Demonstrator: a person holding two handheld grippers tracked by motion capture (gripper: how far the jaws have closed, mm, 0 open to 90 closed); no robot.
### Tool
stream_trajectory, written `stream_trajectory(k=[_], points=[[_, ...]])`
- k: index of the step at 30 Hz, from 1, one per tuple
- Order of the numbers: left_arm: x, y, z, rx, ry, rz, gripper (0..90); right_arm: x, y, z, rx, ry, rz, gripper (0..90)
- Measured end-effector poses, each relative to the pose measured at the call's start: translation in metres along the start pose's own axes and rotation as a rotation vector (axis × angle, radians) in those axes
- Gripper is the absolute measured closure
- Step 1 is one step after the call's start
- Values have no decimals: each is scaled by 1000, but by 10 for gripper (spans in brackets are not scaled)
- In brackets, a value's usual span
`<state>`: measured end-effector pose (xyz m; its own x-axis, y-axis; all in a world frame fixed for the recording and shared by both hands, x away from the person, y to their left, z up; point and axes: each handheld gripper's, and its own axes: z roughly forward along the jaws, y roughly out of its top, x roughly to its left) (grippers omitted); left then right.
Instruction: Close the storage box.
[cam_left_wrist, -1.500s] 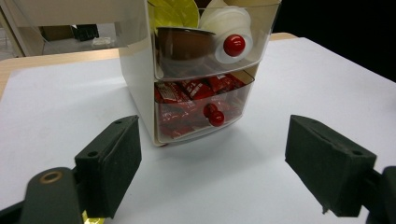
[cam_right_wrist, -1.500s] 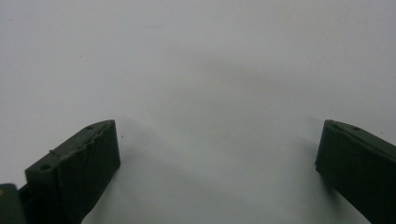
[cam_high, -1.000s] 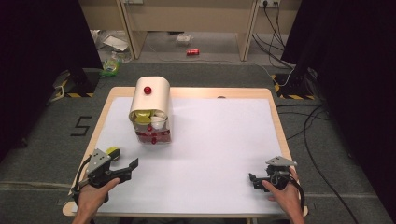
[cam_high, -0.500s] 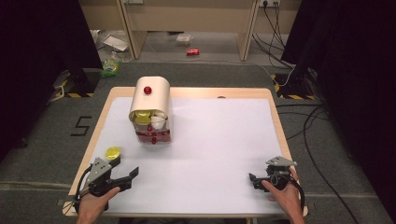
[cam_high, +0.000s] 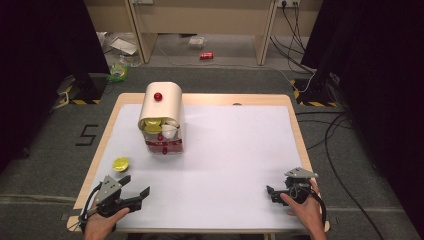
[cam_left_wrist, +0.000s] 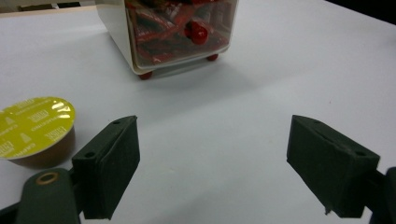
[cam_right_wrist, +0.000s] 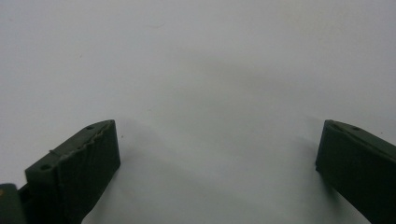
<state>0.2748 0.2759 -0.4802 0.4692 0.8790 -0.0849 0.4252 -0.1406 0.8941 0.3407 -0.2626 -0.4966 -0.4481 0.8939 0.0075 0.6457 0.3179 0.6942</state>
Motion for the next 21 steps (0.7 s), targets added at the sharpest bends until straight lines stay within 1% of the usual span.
stream_trajectory(k=[8,11,15,21], points=[[-3,-12,5,49,1,29,166,0,0,0,0,0,0,3],[-2,-18,5,74,-5,15,165,0,0,0,0,0,0,3],[-2,-22,5,90,-5,10,166,0,0,0,0,0,1,3],[-3,-26,5,110,4,27,166,0,0,0,0,-1,-2,3]])
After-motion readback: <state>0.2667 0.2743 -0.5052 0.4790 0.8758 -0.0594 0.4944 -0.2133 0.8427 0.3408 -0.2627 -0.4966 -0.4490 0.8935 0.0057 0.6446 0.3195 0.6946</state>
